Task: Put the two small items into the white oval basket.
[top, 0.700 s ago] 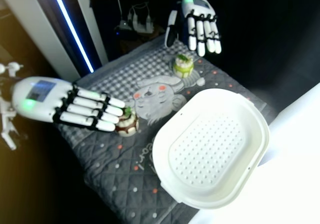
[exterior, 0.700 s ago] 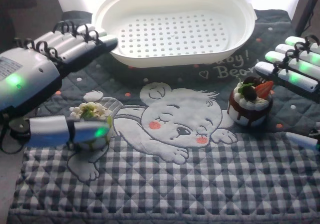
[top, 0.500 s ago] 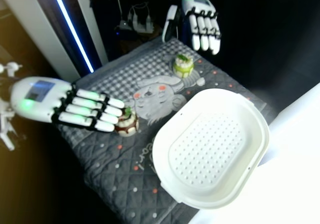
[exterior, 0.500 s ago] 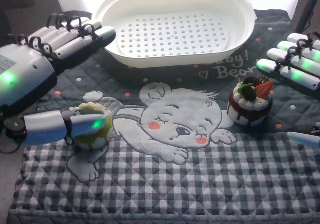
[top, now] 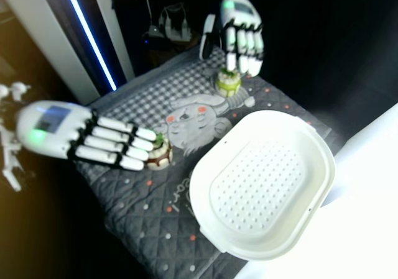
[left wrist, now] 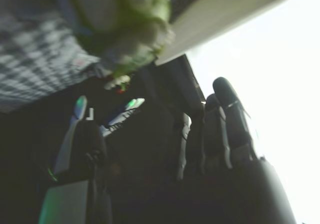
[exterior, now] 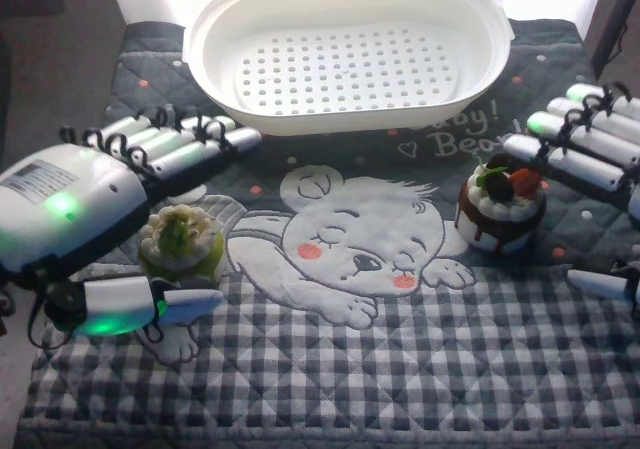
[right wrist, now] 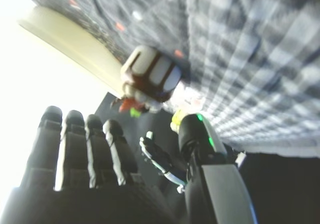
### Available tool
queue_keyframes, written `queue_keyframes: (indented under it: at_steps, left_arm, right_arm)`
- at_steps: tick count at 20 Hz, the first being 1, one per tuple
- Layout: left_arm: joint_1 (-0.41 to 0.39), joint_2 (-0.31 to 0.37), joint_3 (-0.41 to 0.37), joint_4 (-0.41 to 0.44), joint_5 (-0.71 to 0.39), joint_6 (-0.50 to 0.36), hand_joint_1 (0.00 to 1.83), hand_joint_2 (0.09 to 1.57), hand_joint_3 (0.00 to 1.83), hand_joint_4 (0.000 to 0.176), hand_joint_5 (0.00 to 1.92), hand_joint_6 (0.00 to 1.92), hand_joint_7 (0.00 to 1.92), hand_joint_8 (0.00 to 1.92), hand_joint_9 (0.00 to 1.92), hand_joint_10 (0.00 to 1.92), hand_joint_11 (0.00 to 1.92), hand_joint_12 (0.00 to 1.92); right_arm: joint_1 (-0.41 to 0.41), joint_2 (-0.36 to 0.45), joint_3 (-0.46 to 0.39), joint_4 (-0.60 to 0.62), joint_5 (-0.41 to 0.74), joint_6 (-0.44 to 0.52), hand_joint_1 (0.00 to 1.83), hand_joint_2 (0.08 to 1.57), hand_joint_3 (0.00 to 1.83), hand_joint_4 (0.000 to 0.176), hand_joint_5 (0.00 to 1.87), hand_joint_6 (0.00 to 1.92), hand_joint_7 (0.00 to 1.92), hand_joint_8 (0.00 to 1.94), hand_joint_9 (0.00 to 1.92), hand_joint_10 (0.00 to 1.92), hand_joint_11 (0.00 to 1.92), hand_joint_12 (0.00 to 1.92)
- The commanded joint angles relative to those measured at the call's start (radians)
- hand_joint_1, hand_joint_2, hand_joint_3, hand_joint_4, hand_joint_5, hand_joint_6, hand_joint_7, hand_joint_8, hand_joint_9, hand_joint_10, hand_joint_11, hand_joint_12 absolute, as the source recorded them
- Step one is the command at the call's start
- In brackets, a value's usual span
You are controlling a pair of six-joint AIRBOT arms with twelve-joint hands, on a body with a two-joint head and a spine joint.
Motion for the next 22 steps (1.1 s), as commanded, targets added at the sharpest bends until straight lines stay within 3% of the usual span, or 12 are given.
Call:
queue_keyframes:
  at_steps: [1,4,9,10,11,12,14,15,17,18,19,22]
  left_arm:
    - [-0.002,-0.006,0.006,-0.010,-0.101,0.005,0.70,1.11,0.00,0.056,0.12,0.00,0.11,0.00,0.15,0.02,0.00,1.02]
    - [-0.001,-0.019,0.016,-0.013,-0.083,0.005,0.72,1.10,0.00,0.045,0.14,0.00,0.13,0.00,0.18,0.02,0.00,1.12]
    - [0.003,-0.016,0.021,-0.021,-0.097,0.005,0.67,1.10,0.00,0.045,0.13,0.00,0.12,0.00,0.16,0.01,0.00,1.14]
    - [0.003,-0.016,0.021,-0.021,-0.101,0.005,0.70,1.11,0.00,0.031,0.13,0.00,0.10,0.00,0.14,0.00,0.00,1.06]
    - [0.003,-0.015,0.020,-0.021,-0.107,0.005,0.70,1.11,0.00,0.033,0.12,0.00,0.08,0.00,0.12,0.01,0.00,0.95]
    - [0.003,-0.014,0.021,-0.021,-0.107,0.005,0.69,1.11,0.00,0.033,0.12,0.00,0.09,0.00,0.14,0.02,0.00,0.99]
    - [0.000,-0.017,0.029,-0.023,-0.093,0.005,0.75,1.10,0.00,0.039,0.11,0.00,0.10,0.01,0.15,0.02,0.00,1.00]
    - [-0.001,-0.019,0.034,-0.029,-0.084,0.005,0.76,1.09,0.00,0.037,0.12,0.01,0.11,0.01,0.15,0.02,0.00,1.00]
    - [0.000,-0.023,0.042,-0.041,-0.071,0.005,0.79,1.09,0.00,0.057,0.11,0.00,0.10,0.00,0.16,0.02,0.00,1.07]
    - [-0.001,-0.030,0.046,-0.041,-0.062,0.005,0.82,1.08,0.00,0.052,0.12,0.00,0.11,0.01,0.17,0.02,0.00,1.08]
    - [-0.005,-0.045,0.056,-0.044,-0.043,0.005,0.84,1.07,0.00,0.065,0.10,0.00,0.10,0.00,0.15,0.01,0.00,1.12]
    - [-0.006,-0.062,0.066,-0.050,-0.019,0.005,0.75,1.07,0.00,0.078,0.14,0.01,0.12,0.01,0.18,0.02,0.00,1.23]
  right_arm:
    - [0.006,0.000,0.010,0.011,0.105,-0.002,0.53,1.21,0.00,0.056,0.00,0.00,0.00,0.00,0.00,0.00,0.00,0.00]
    - [0.031,-0.016,0.022,0.017,0.100,-0.002,0.58,1.19,0.00,0.034,0.00,0.00,0.00,0.00,0.00,0.00,0.00,0.00]
    - [0.080,-0.042,0.042,-0.002,0.092,-0.003,0.66,1.19,0.00,0.060,0.00,0.00,0.00,0.00,0.00,0.00,0.00,0.00]
    - [0.083,-0.044,0.044,-0.002,0.092,-0.003,0.63,1.20,0.00,0.069,0.00,0.00,0.00,0.00,0.00,0.00,0.00,0.00]
    - [0.086,-0.045,0.044,-0.002,0.092,-0.003,0.62,1.20,0.00,0.067,0.00,0.00,0.00,0.00,0.00,0.00,0.00,0.00]
    - [0.090,-0.051,0.047,-0.004,0.092,-0.003,0.62,1.21,0.00,0.060,0.00,0.00,0.00,0.00,0.00,0.00,0.00,0.00]
    - [0.101,-0.074,0.067,-0.003,0.073,-0.002,0.62,1.19,0.00,0.065,0.00,0.00,0.00,0.00,0.00,0.00,0.00,0.00]
    - [0.122,-0.094,0.079,-0.007,0.047,-0.002,0.60,1.18,0.00,0.052,0.00,0.00,0.00,0.00,0.00,0.00,0.00,0.00]
    - [0.162,-0.146,0.117,-0.026,-0.016,-0.003,0.67,1.17,0.00,0.056,0.00,0.00,0.00,0.00,0.00,0.00,0.00,0.00]
    - [0.163,-0.156,0.125,-0.025,-0.024,-0.003,0.74,1.16,0.00,0.042,0.00,0.00,0.00,0.00,0.00,0.00,0.00,0.00]
    - [0.163,-0.165,0.133,-0.018,-0.039,-0.003,0.86,1.13,0.00,0.017,0.00,0.00,0.00,0.00,0.00,0.00,0.00,0.00]
    - [0.162,-0.178,0.147,-0.015,-0.068,-0.003,0.90,1.12,0.00,0.000,0.00,0.00,0.00,0.00,0.00,0.00,0.00,0.00]
